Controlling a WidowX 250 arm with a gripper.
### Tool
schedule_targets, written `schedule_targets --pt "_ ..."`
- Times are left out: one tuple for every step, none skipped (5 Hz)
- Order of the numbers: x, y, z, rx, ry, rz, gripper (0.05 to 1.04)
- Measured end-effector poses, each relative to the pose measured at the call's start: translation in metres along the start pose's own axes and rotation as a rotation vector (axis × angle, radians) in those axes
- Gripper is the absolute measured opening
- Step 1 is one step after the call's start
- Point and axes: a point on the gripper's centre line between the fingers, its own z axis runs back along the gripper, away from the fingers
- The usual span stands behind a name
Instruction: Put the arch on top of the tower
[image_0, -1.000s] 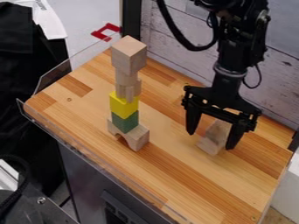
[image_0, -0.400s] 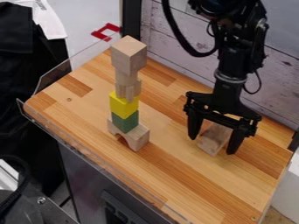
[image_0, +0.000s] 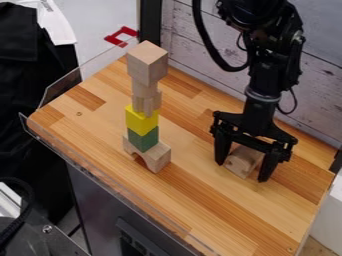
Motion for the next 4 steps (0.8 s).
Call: schedule_targets --pt "0.004 -0.001 -0.001 -0.014 -0.024 0.012 0.67" --pt "0.005 0.003 -0.002 -0.025 -0.044 0.071 0.593" --pt "-0.004 0.013 0.009 -0.021 -0.075 0.143 0.593" --pt "-0.008 0.022 0.06 -0.008 -0.188 0.192 0.593"
